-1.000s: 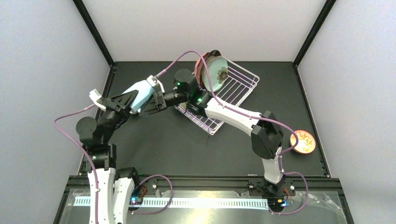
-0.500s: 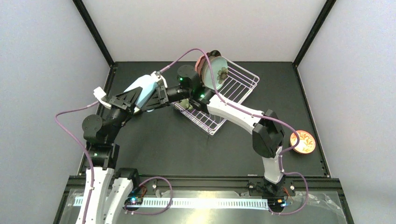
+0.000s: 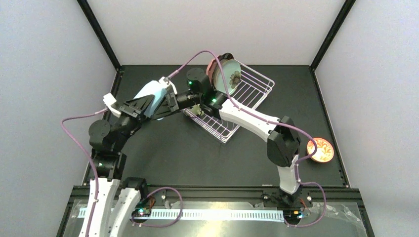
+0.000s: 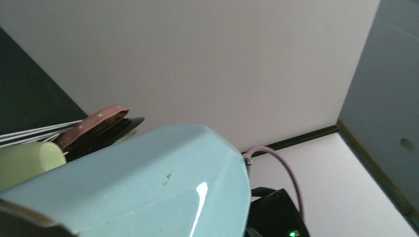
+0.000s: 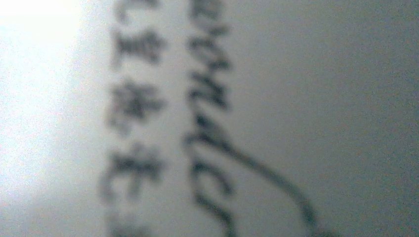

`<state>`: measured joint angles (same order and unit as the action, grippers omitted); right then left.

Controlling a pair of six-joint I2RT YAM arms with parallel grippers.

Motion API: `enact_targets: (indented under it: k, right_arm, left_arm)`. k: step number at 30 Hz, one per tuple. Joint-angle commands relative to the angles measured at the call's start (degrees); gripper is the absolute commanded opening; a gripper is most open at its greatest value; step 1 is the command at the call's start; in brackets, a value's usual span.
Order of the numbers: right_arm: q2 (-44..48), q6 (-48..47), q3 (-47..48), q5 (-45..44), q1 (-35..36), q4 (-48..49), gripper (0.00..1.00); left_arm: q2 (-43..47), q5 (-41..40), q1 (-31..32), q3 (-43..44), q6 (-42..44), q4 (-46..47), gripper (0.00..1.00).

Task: Load the mixed dishes into the dish rack
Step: Pass from the left arm to the right, then turn the cup upside down over the dish rack.

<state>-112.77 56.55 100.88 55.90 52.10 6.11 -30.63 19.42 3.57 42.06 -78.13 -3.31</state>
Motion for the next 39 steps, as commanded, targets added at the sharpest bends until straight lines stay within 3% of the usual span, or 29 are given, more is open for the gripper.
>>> enact_targets:
  k: [1,6,12,26,32,39]
  right_arm:
    - [1.06,-7.41,1.88,-3.25,0.98,0.23,0.0]
    - [2.19,-11.6,2.27,-4.05,-0.3,-3.79,0.0]
    - [3.68,-15.6,4.09,-5.69,-2.77,-9.92,0.0]
    - [5.63,-19.77,9.59,-8.42,-11.94,-18.55,0.0]
    - [4.67,-37.58,15.52,-18.2,-12.36,-38.17,0.0]
    - [10.79,-49.42,6.13,-37.4,-12.35,-47.34,0.0]
  left_arm:
    - [-1.4,3.13,1.78,1.11,1.91,-7.05,0.85]
    - [-3.4,1.34,1.79,3.83,4.18,-8.48,0.99]
    - [-5.9,0.25,1.75,8.09,8.76,-13.37,0.99]
    - [-2.84,-1.05,1.78,4.47,12.25,-15.37,0.99]
    - [-5.57,-1.45,1.74,8.21,15.46,-18.9,0.99]
    - [-10.87,-2.86,1.74,11.87,19.83,-25.32,0.99]
